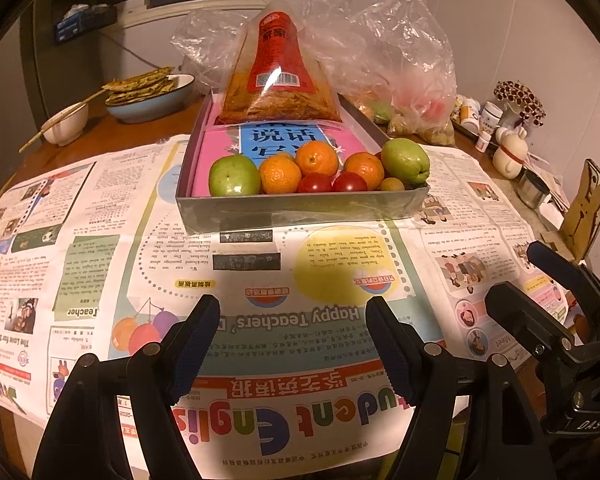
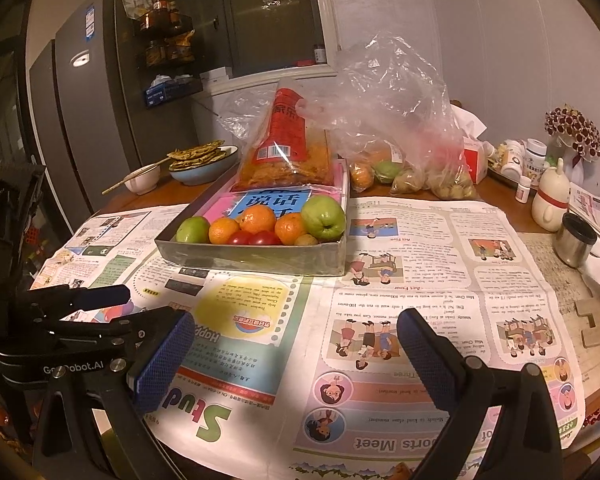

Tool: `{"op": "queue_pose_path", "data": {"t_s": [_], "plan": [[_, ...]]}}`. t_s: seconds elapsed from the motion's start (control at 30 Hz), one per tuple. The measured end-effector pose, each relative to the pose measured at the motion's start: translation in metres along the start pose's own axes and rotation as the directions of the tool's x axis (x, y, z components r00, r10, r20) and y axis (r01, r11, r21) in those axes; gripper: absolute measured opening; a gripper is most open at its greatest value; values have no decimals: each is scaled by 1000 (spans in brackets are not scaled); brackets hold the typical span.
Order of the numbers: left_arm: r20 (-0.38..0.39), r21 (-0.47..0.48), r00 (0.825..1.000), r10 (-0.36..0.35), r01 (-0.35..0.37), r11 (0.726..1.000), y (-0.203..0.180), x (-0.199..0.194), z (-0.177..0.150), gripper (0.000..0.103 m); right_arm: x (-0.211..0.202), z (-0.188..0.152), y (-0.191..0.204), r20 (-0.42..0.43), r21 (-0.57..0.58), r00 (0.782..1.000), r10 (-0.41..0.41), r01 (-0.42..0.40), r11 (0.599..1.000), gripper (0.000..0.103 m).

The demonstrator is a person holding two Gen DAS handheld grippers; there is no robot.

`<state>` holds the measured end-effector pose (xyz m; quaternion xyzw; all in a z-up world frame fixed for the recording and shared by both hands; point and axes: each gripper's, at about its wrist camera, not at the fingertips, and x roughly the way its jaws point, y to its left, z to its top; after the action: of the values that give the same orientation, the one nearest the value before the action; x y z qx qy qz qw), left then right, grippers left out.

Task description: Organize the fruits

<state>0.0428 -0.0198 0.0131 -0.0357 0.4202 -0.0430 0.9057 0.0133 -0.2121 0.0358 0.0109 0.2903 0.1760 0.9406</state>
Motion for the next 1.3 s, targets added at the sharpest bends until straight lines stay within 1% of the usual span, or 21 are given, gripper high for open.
{"op": "queue_pose_path", "data": {"t_s": [0.57,0.73,1.3], "plan": [[11,7,1000,14,-14,1000,-1,-3,0,77,0,0,1,-1,-9,1000,1,-1,1000,102],[12,11,1000,28,-28,1000,-1,-4,1,77,-1,0,1,0,-7,1000,0,0,1000,102],[13,12,999,33,-33,999,0,-4,1,77,-3,1,1,4,-11,1000,3,-3,1000,102]]}}
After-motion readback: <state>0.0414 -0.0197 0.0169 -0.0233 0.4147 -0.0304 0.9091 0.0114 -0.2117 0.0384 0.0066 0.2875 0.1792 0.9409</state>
